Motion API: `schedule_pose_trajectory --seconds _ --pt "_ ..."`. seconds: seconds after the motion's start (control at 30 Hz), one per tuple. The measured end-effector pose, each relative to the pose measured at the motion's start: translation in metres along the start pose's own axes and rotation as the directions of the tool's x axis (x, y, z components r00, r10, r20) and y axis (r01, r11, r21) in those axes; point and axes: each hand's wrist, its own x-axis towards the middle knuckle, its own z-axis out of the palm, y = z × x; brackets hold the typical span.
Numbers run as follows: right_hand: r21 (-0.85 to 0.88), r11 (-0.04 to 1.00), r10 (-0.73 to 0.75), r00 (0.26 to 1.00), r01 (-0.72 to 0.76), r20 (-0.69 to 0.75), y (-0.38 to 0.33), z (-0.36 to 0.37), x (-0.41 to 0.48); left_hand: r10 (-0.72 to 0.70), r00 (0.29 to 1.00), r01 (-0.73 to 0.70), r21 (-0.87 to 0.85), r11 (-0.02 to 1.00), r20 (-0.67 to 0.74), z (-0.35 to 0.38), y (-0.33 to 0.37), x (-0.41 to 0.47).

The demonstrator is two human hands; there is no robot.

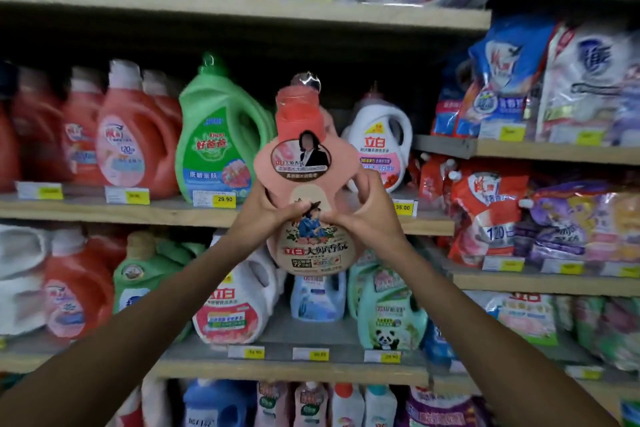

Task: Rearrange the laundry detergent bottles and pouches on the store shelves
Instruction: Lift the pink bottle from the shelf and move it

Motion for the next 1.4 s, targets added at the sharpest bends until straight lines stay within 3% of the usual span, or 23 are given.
schedule_pose_trajectory --seconds 0.33,0.67,0.83,1.1,1.4 --pt "0.057 0.975 -0.208 0.970 0.216 -0.127 -0.010 0.022 0.095 0.197 0.980 -0.197 0.029 0.980 0.005 -0.035 0.021 0.100" --pt "-0.035 0.972 -0.234 0.952 0.232 -0.198 0.016 0.047 0.139 0.212 0.975 -0.212 -0.002 0.977 0.065 -0.049 -0.018 0.154" --pt "-0.046 0.981 -0.194 0.966 0.189 -0.171 0.033 0.055 0.144 0.211 0.974 -0.209 -0.037 0.977 0.077 -0.047 -0.044 0.169" --pt "-0.018 0.999 -0.040 0.984 0.038 -0.176 0.069 0.061 0.169 0.075 0.987 -0.074 -0.014 0.997 0.145 -0.039 -0.067 0.205" --pt "0.016 0.993 0.121 0.980 -0.120 -0.161 0.095 0.069 0.192 -0.049 0.990 0.053 -0.024 0.998 0.130 -0.023 -0.093 0.229"
